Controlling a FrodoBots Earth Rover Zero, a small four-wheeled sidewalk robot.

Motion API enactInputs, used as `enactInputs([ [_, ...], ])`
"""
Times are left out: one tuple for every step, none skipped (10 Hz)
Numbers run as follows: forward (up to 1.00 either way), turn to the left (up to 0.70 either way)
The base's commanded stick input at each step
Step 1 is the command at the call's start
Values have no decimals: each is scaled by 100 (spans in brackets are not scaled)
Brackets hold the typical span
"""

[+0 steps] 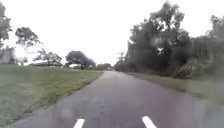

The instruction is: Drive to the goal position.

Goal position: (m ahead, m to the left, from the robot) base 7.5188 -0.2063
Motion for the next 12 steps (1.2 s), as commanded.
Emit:
enactInputs([
  [70, 0],
  [70, 0],
  [70, 0],
  [70, 0],
  [70, 0],
  [70, 0],
  [70, 0],
  [70, 0],
  [70, 0],
  [70, 0],
  [70, 0],
  [70, 0],
])
